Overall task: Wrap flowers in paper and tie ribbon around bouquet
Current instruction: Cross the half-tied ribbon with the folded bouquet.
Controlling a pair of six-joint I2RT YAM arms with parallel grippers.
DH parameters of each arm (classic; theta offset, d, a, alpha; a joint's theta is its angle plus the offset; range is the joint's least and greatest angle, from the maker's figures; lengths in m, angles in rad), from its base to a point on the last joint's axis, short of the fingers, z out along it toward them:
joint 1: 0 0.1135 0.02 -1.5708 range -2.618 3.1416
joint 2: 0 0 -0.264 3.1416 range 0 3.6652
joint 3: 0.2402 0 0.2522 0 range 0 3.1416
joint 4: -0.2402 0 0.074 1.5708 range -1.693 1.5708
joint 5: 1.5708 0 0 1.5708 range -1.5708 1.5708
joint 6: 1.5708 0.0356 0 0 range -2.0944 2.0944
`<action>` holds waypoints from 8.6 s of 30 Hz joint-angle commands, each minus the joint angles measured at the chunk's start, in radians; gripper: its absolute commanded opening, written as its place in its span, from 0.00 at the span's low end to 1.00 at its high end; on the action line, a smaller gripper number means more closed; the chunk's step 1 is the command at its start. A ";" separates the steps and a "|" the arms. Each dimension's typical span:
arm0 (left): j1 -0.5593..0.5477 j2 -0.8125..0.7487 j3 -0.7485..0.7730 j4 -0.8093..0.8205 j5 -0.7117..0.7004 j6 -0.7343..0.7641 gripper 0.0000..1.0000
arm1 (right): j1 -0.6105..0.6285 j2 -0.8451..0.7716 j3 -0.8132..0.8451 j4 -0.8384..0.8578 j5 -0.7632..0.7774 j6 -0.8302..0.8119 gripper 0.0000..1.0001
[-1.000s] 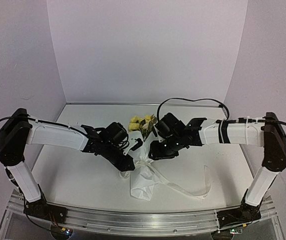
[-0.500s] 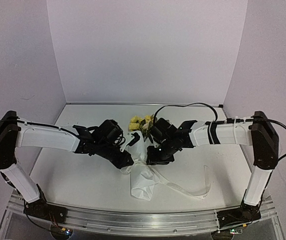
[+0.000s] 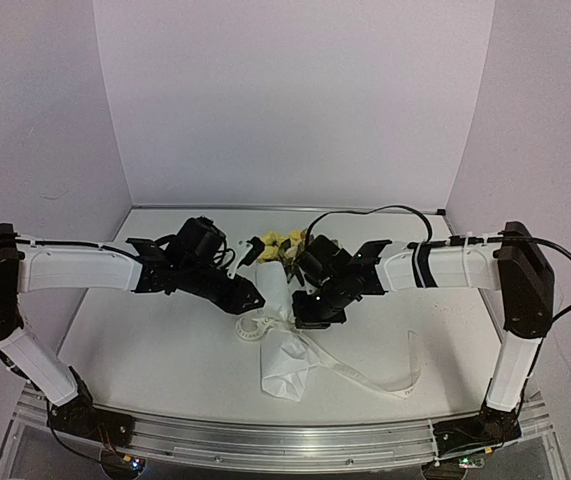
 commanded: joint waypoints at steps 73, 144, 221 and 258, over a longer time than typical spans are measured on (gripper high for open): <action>0.050 0.324 0.251 0.000 0.373 0.073 0.21 | 0.065 -0.174 -0.287 0.498 0.196 -0.424 0.00; 0.013 0.314 0.260 0.074 0.302 0.040 0.00 | 0.094 -0.350 -0.693 0.271 0.300 -0.414 0.13; 0.002 0.248 0.235 0.128 0.171 -0.073 0.00 | 0.005 -0.057 -0.378 0.720 0.272 -0.410 0.12; 0.027 0.254 0.301 0.077 0.193 0.011 0.00 | -0.073 -0.101 -0.306 0.734 -0.060 -0.140 0.00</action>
